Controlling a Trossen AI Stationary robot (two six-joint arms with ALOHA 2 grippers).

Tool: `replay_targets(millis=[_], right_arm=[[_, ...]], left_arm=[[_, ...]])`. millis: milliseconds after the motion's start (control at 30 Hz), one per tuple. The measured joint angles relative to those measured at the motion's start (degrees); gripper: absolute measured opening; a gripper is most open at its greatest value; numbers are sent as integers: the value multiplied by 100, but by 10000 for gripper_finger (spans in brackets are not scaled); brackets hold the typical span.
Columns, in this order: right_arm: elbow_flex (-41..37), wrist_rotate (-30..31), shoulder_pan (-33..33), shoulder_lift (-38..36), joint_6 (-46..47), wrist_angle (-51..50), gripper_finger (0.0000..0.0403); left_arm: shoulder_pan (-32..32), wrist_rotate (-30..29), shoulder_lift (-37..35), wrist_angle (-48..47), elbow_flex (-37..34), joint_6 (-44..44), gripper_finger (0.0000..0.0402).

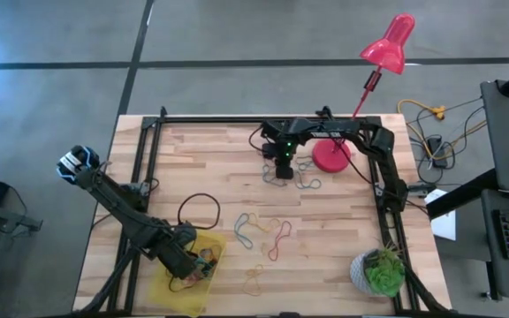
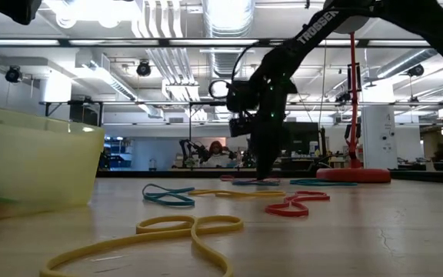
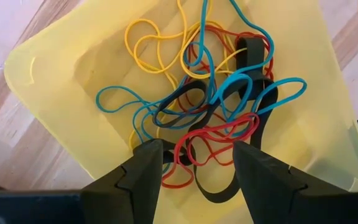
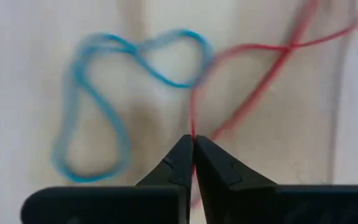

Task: Pick and place rubber bands into bin
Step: Put the red rubber band into the bin

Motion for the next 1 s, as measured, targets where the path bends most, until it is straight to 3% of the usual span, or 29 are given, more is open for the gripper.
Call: replay_targets(millis=[467,667,800,900,1000], right_arm=[[21,-167,329,-1768,1008,17,8],[37,-1039,1033,-2281,1851,265,8],[24,-1083,1647,-2220,2468,783,8],[26,-1066,1993,-2160,2907,1391,8],[26,-1049,2230,-2150,3465,1920,8]], left_arm=[[0,-4,0,-4,0,214,180],[0,-40,0,-4,0,341,180],[0,-81,0,-4,0,363,180],[-1,-362,-25,-17,43,335,180],[-13,-1082,-61,7,274,345,180]])
